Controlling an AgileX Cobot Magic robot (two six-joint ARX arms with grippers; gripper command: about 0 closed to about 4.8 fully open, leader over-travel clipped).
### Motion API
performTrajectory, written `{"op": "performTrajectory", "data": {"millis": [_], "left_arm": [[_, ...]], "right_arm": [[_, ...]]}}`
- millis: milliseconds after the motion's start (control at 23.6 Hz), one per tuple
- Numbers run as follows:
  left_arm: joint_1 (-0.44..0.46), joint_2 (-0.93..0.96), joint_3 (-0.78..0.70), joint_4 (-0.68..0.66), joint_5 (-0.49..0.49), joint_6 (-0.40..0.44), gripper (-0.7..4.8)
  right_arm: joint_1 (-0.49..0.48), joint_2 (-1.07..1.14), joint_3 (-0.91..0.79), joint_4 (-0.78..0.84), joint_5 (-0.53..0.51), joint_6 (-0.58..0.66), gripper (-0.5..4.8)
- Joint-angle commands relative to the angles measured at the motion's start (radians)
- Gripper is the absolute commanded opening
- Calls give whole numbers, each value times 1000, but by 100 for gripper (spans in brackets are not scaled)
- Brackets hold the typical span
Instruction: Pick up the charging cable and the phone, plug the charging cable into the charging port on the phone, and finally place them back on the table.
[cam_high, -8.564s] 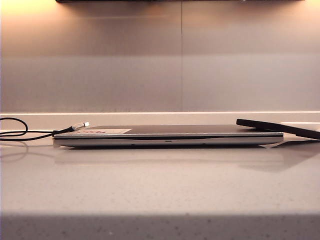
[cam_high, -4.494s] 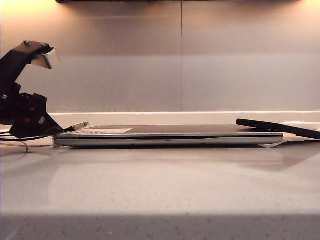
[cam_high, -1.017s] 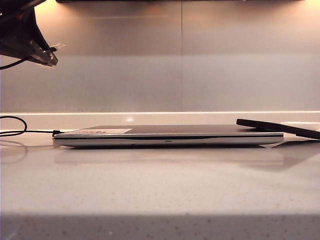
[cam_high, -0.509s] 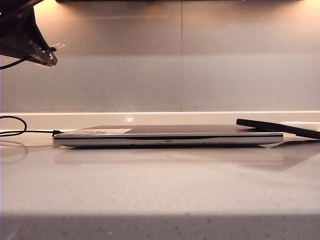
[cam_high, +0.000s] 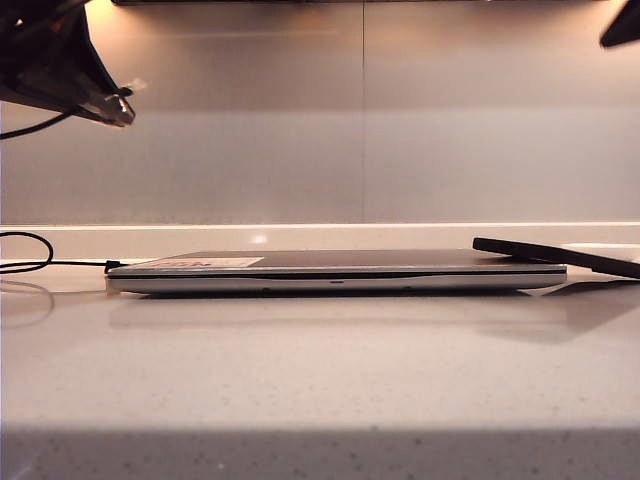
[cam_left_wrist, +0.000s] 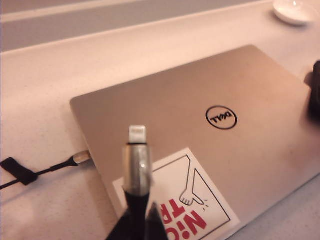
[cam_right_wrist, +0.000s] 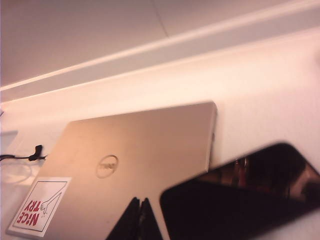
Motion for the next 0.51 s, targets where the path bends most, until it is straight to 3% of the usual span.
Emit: {"op": "performTrajectory", "data": {"millis": [42,212,509], "left_arm": [[-15,20,6,13,4,37,-6],[-26,51,6,13,4,61,-6],[-26,90,4,12,4,75,-6]], "right_arm": [[-59,25,5,0,-89,84,-1],[-111,76,5,-4,-147,154,-1],[-119,156,4,-21,-183,207,-1]]}}
